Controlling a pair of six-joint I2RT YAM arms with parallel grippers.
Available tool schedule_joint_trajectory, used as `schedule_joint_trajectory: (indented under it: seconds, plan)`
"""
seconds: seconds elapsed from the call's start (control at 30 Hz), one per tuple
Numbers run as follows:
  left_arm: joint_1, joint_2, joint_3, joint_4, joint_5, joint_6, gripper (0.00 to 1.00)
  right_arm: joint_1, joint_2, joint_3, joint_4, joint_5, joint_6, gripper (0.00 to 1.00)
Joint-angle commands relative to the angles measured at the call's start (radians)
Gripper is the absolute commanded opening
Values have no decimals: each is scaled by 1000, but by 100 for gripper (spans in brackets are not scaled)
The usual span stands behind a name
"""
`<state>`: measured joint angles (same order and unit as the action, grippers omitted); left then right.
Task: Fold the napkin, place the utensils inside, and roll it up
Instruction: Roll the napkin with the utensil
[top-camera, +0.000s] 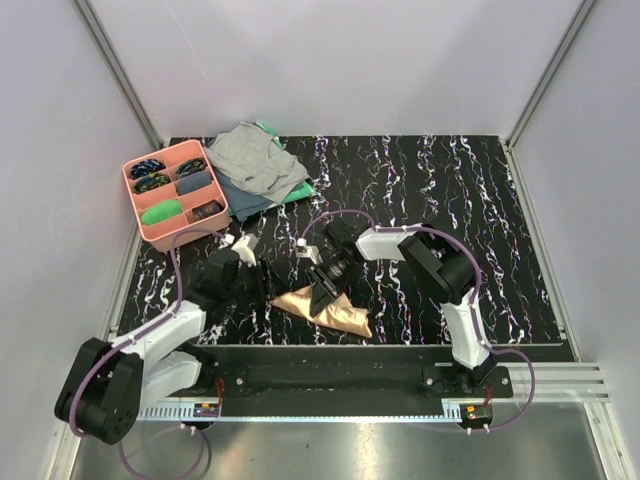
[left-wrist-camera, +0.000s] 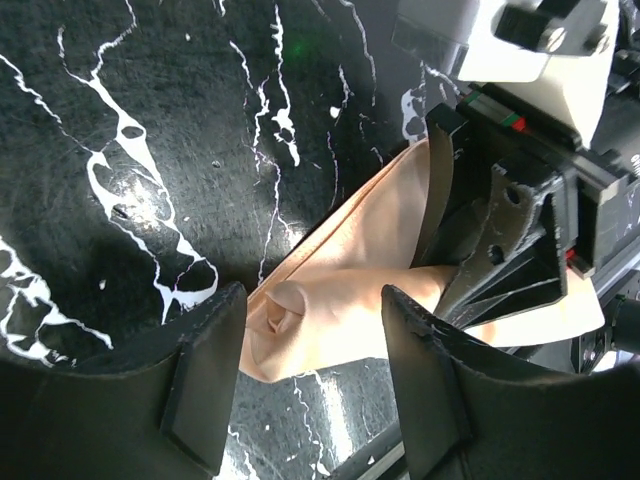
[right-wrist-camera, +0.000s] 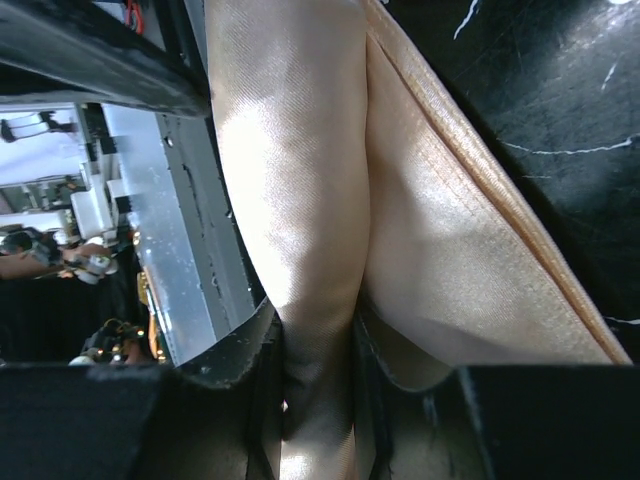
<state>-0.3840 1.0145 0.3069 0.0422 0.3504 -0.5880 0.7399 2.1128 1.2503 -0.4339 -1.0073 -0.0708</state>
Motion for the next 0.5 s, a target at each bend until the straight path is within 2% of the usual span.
schedule_joint_trajectory:
  seconds: [0.0, 0.03, 0.17, 0.2, 0.23, 0.33, 0.47]
  plan:
    - [-9, 62, 3, 139, 48, 2, 53, -22, 38, 41, -22, -60, -12, 32]
    - [-10, 87, 3, 148, 55, -2, 51, -22, 41, 47, -22, -62, -12, 32]
    - [-16, 156, 6, 160, 55, -15, 20, -27, 36, 58, -25, -24, -11, 38]
    - [-16, 167, 11, 148, 49, -10, 7, -27, 21, 60, -26, -10, -11, 44]
    - [-18, 191, 17, 134, 42, -7, 3, -30, 12, 64, -34, 4, -9, 48]
    - [-16, 225, 56, 81, 19, 7, 0, -28, -37, 75, -61, 78, -4, 64]
    - [-16, 263, 96, 32, 24, 19, 0, -28, -137, 77, -80, 203, 6, 71]
